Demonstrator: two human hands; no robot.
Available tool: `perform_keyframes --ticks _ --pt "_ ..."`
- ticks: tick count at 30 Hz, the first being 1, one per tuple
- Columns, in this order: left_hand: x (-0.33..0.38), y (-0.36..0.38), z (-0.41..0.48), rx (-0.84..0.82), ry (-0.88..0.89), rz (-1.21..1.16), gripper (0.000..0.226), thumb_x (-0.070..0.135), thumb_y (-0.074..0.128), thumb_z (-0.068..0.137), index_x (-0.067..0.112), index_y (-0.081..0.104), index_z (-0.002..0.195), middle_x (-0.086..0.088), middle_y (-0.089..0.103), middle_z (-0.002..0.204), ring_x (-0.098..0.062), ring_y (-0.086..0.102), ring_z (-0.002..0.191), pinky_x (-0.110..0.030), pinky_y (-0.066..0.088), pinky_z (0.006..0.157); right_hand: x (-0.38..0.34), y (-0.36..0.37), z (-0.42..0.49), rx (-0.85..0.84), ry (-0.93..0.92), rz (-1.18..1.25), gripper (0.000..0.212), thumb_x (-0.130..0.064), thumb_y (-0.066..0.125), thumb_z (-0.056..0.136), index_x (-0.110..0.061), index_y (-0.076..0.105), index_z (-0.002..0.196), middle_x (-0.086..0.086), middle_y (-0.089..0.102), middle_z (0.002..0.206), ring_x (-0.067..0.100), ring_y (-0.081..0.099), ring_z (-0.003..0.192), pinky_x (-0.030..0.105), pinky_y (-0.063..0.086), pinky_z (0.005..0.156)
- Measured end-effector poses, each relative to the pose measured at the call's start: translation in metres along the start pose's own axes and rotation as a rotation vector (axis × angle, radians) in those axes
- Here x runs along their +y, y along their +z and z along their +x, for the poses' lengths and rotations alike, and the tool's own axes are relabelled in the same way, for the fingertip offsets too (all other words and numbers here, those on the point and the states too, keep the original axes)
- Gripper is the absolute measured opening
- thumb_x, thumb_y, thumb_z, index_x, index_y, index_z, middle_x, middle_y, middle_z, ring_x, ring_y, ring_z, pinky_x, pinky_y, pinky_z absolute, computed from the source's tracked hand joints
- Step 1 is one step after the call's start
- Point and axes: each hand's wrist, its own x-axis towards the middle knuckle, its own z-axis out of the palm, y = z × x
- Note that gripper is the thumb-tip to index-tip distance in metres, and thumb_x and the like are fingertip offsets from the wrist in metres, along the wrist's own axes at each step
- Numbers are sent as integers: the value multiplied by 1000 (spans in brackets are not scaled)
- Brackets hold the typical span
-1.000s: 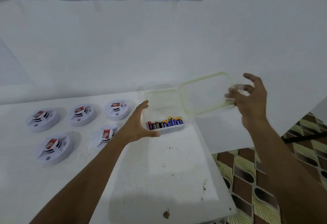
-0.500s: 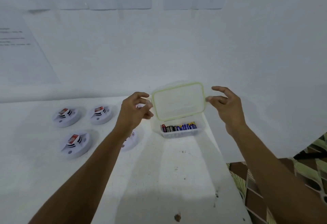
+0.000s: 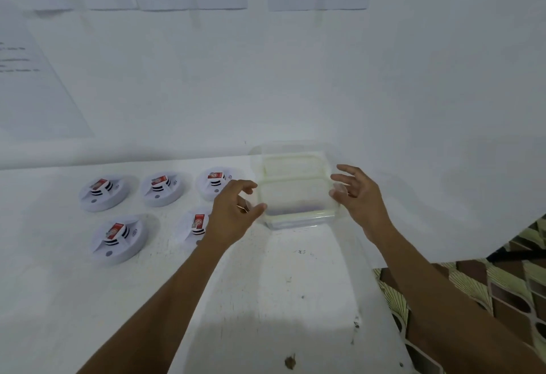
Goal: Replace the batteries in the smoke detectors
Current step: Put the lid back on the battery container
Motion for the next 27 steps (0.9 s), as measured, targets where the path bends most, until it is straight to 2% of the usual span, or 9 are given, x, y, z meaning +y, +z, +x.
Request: perform_keyframes --ticks 5,7,11,15,17,20,22,24,27 --pt "-3 3 -1 22 -96 -42 45 25 80 78 19 61 118 8 62 112 -5 63 91 -18 54 71 10 -1 5 37 57 -32 40 -20 77 84 -30 64 120 -8 71 114 10 66 106 33 53 92" --pt "-3 8 -4 47 -127 -78 44 23 79 80 15 62 120 5 67 108 0 64 92 -12 53 73 14 4 1 61 66 -59 31 -24 72 88 -30 65 118 -5 73 111 8 67 102 30 53 90" --pt "2 19 -13 123 -187 -197 39 14 74 84 10 62 120 -1 70 107 0 65 91 -6 50 72 14 19 -10 162 86 -15 19 -23 61 95 -27 64 113 -4 74 100 8 66 88 23 48 71" --pt "1 13 -6 51 -218 -195 41 17 72 86 16 57 124 1 66 115 -10 67 95 -11 52 72 12 12 -6 96 104 -33 22 -27 62 95 -35 59 115 -5 73 108 10 66 98 28 50 79" --pt "-1 10 -1 -34 -185 -144 55 25 75 83 18 50 132 3 59 125 -14 63 105 -11 48 77 11 4 -2 -27 95 -53 35 -32 67 92 -40 55 123 -7 67 123 7 63 107 29 51 86" --pt "-2 12 5 -209 -96 -74 96 49 83 67 25 32 145 7 40 145 -9 43 128 -19 39 99 10 -4 2 -297 -11 -239 89 -39 85 73 -45 33 145 -17 40 149 2 44 131 30 45 100" --pt "-1 16 9 -314 -45 50 112 56 85 60 30 22 149 8 28 155 -9 30 139 -30 32 111 10 -2 5 -399 -99 -388 113 -45 91 61 -49 20 149 -20 23 158 3 30 142 33 38 110" --pt "1 20 11 -320 -13 118 114 49 87 60 26 21 150 6 26 156 -10 27 141 -35 31 115 10 1 9 -385 -160 -447 118 -48 91 56 -49 19 150 -21 24 158 5 31 143 38 36 115" --pt "0 24 10 -238 -17 133 110 45 88 61 20 26 148 3 35 151 -13 35 136 -34 35 110 13 7 9 -291 -192 -422 115 -45 93 54 -44 26 148 -20 36 152 6 40 136 40 41 111"
